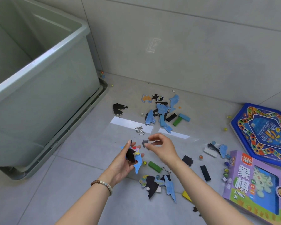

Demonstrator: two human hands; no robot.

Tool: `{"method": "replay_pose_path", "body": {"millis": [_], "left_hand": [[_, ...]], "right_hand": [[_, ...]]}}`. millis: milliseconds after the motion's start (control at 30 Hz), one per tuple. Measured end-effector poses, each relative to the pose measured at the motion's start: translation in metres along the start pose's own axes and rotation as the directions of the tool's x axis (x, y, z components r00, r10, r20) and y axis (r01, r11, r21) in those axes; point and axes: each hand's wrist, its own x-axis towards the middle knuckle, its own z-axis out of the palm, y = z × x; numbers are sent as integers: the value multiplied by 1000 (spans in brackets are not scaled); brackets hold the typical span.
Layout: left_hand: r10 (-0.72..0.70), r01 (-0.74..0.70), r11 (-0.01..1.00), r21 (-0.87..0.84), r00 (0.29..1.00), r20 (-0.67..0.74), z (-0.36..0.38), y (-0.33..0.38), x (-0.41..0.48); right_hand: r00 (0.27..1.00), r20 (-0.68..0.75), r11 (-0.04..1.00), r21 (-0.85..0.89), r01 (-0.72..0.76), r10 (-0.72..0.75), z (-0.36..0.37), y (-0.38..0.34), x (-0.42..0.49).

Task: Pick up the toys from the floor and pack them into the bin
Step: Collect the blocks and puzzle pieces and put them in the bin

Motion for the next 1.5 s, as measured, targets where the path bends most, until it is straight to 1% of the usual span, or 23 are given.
{"method": "replay_pose_path", "body": {"millis": [100, 167, 233, 333, 400, 500, 533, 600, 633, 667, 700, 733, 767, 800, 867, 933, 967, 1033, 1100, 1300, 1367, 1433, 1500], "left_hand": [[49, -49, 999, 2, 998, -50, 0, 6, 1], [45, -48, 998, -42, 997, -58, -2, 9, 1], [50, -52, 998, -26, 997, -61, -4, 10, 1], [71, -72, 997, -24, 996, -56, -13, 7, 2], [66, -68, 997, -38, 996, -62, -18, 6, 1], [54, -56, 998, -36, 996, -76, -22, 4, -1], [52, -55, 998, -38, 996, -78, -23, 3, -2], [37, -40, 998, -47, 996, -76, -22, 3, -3], [26, -29, 999, -46, 997, -70, -21, 3, -4], [10, -13, 999, -46, 998, -66, -19, 4, -4], [-7, 4, 998, -58, 999, -53, -16, 5, -5], [-17, 14, 997, -73, 999, -35, -14, 6, -6], [-25, 24, 996, -88, 1000, -14, -10, 6, -6], [-31, 31, 996, -85, 1000, 1, -7, 5, -7], [-26, 27, 997, -71, 1000, 11, -3, 2, -6], [-2, 2, 999, -52, 1000, 2, -1, -3, -5], [10, -10, 999, -50, 1000, 2, -2, -4, -5], [20, -20, 999, -30, 1000, -5, -6, -7, -5], [23, -24, 999, -26, 999, -31, -13, -10, -5], [21, -26, 998, -52, 995, -101, -29, -18, -8], [1, -6, 999, -43, 994, -106, -28, -19, -9], [-25, 20, 999, -45, 995, -99, -23, -20, -10], [-63, 58, 994, -89, 997, -53, -17, -20, -11]], "right_hand": [[994, -105, 994, -103, -47, 36, -9, 12, 16], [993, -97, 981, -177, -84, 67, -4, 22, 27], [995, -66, 957, -277, -87, 71, 6, 29, 34], [997, -74, 892, -448, -63, 33, 18, 37, 38], [995, -98, 863, -503, -48, -1, 21, 41, 34], [989, -145, 896, -438, -75, 11, 21, 45, 28], [986, -162, 926, -364, -100, 43, 20, 44, 26], [977, -168, 984, -99, -148, 130, 19, 34, 21], [979, -129, 987, 50, -155, 161, 19, 26, 17], [985, -46, 973, 167, -159, 169, 19, 16, 11], [986, 65, 962, 218, -166, 156, 19, 7, 4], [978, 169, 962, 219, -162, 126, 18, 0, -2], [969, 229, 969, 203, -142, 94, 17, -3, -8], [969, 237, 976, 185, -116, 70, 14, -4, -12], [991, 127, 987, 142, -69, 51, -1, 3, -15], [999, -12, 999, -33, -37, 37, -20, 21, -15], [998, -40, 991, -127, -45, 40, -28, 33, -16], [997, -37, 962, -266, -69, 62, -35, 56, -22], [998, 3, 928, -368, -50, 55, -30, 72, -28], [999, -44, 851, -526, -16, -8, -12, 81, -29], [996, -87, 870, -492, -27, -19, -12, 77, -28], [989, -146, 939, -342, -43, -8, -10, 64, -28], [993, -118, 972, -233, -1, -27, 0, 44, -32]]}}
